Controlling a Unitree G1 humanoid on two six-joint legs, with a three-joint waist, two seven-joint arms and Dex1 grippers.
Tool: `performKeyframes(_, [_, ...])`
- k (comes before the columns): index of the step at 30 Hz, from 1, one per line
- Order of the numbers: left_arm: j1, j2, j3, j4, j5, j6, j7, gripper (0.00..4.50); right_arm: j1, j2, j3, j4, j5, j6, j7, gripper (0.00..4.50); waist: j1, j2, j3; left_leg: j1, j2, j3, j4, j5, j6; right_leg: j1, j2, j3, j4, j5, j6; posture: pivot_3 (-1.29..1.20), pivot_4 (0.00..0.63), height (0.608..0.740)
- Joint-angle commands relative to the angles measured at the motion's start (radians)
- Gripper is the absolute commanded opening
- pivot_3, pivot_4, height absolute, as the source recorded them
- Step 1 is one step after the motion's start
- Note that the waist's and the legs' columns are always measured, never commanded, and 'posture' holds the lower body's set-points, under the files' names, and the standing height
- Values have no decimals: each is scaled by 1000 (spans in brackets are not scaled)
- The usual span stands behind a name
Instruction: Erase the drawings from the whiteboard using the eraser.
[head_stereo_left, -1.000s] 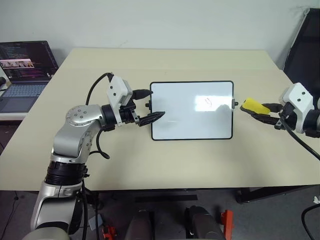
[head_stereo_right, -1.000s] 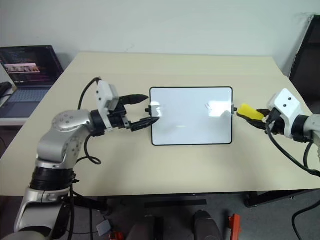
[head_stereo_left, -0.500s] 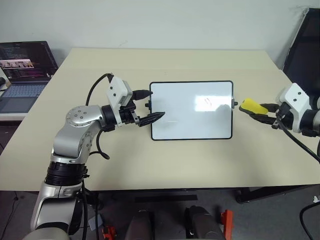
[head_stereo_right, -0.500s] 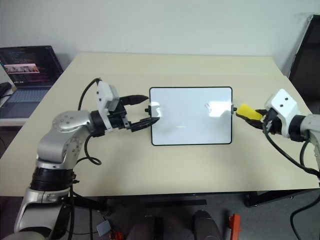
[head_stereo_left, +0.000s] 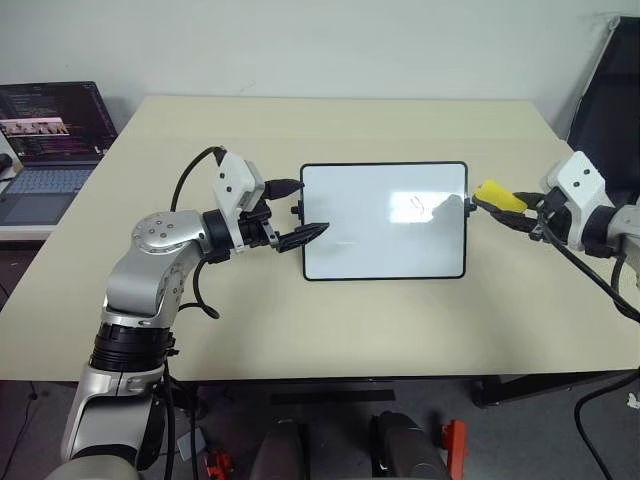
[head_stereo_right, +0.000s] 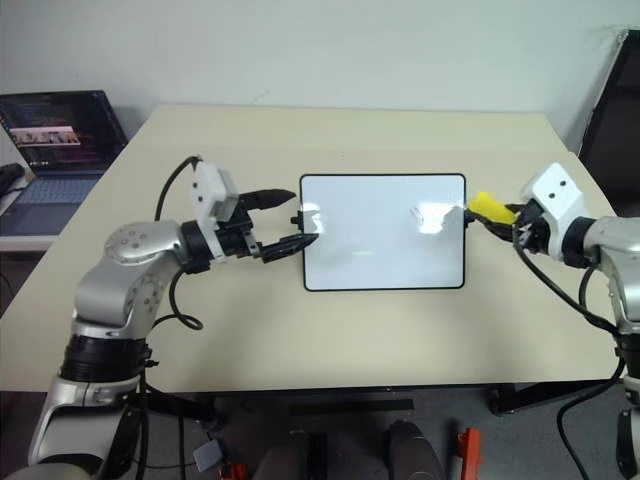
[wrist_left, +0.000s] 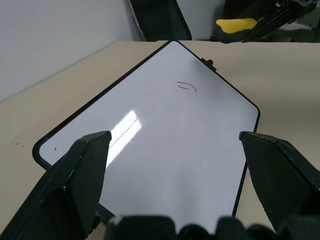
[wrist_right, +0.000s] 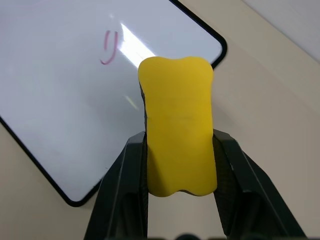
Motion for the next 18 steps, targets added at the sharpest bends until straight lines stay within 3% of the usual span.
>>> performKeyframes(1, [-3,11,18,-36,-3,-3,7,4500,-35,-11,5,3,-22,-21,-4,1317,-1,0,0,0,0,0,0,0,0,0,0,0,0,0,0,0,150,740])
performKeyframes(11, [1,10,19,-41,-5,0,11,4500,-69,34,20,-7,-15,-21,-9,1317,-1,0,0,0,0,0,0,0,0,0,0,0,0,0,0,0,150,740])
performKeyframes(18, [-8,3,14,-33,-3,-3,12,4500,-106,129,62,3,-25,-32,-35,1317,-3,0,0,0,0,0,0,0,0,0,0,0,1,1,-2,0,150,740])
